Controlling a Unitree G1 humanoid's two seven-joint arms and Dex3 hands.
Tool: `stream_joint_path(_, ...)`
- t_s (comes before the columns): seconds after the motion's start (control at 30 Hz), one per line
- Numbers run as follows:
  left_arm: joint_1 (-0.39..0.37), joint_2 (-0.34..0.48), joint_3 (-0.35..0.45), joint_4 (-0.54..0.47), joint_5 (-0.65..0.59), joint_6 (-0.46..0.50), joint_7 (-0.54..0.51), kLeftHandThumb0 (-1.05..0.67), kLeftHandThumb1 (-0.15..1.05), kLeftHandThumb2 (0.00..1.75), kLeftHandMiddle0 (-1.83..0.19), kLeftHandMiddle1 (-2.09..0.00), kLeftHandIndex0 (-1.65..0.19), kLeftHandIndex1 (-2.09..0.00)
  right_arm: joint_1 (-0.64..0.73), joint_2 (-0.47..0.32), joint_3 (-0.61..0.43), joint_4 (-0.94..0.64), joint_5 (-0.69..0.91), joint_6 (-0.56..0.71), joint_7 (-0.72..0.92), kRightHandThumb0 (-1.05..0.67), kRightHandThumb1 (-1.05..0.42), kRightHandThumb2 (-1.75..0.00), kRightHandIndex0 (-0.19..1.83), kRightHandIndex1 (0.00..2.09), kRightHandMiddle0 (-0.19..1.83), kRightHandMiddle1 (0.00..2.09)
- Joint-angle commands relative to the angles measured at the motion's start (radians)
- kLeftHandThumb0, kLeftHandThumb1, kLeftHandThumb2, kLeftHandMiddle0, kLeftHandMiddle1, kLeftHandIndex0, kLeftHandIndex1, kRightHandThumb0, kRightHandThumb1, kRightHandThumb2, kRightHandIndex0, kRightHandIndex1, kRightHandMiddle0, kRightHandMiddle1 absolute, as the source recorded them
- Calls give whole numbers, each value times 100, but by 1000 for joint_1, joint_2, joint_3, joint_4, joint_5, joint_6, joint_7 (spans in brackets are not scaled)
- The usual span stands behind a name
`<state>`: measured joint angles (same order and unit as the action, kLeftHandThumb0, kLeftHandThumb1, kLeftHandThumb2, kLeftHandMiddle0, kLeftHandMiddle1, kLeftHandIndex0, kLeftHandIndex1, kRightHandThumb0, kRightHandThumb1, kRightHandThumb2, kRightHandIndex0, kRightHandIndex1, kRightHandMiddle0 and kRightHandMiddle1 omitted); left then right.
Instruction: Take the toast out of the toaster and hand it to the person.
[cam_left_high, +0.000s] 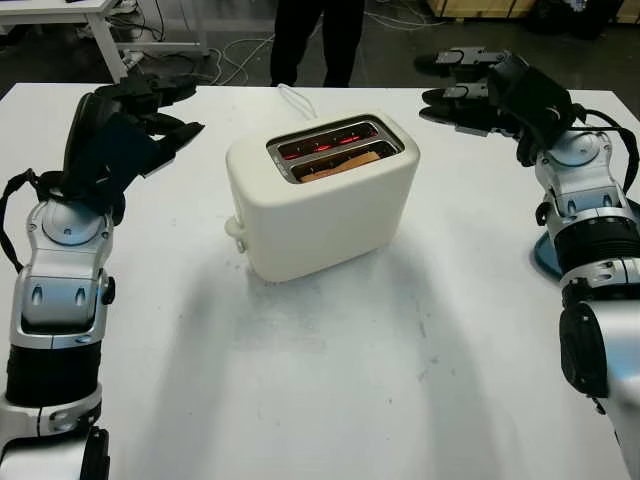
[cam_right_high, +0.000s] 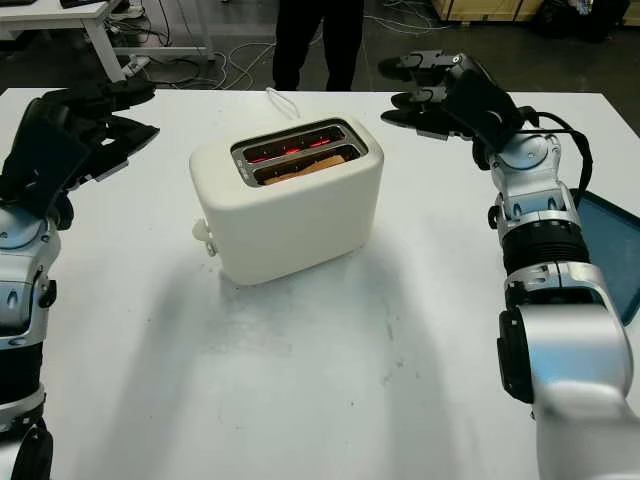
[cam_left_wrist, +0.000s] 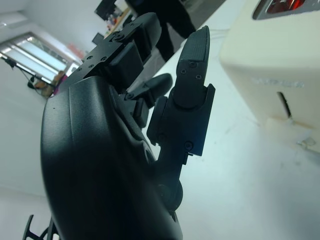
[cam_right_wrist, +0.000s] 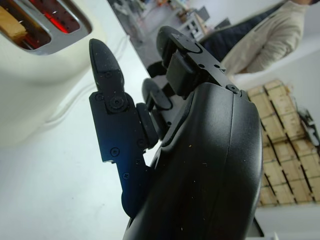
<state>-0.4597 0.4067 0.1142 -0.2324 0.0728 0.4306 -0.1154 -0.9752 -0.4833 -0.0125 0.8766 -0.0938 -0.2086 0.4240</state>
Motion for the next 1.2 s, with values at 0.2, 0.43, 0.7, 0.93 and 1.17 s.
stream_joint_path(0.2,8,-14,-20,-43,11,55,-9,-48,92,8,-46,-80,-76,-6,36,7,8,-97,4,86,0,-41,-88,0,65,4,61,1)
stream_joint_path(0.43,-3,-16,-17,-47,6,55,-19,-45,92,10,-45,-81,-74,-5,64,23,7,-188,19,167,14,-38,-87,0,65,3,61,0)
stream_joint_path(0.7,-19,-10,-9,-19,6,-16,-18,-50,92,8,-45,-85,-74,-5,88,21,-9,-253,24,211,3,-30,-89,0,61,1,57,0)
stream_joint_path(0.93,-24,-17,-2,-7,0,-42,-17,-51,92,6,-38,-93,-73,-5,112,25,-17,-295,25,234,-5,-31,-90,0,59,0,54,0)
stream_joint_path(1.17,-25,-11,-6,-9,4,-38,-20,-48,92,7,-35,-95,-71,-4,114,23,-18,-282,26,212,-6,-28,-90,0,61,1,54,1)
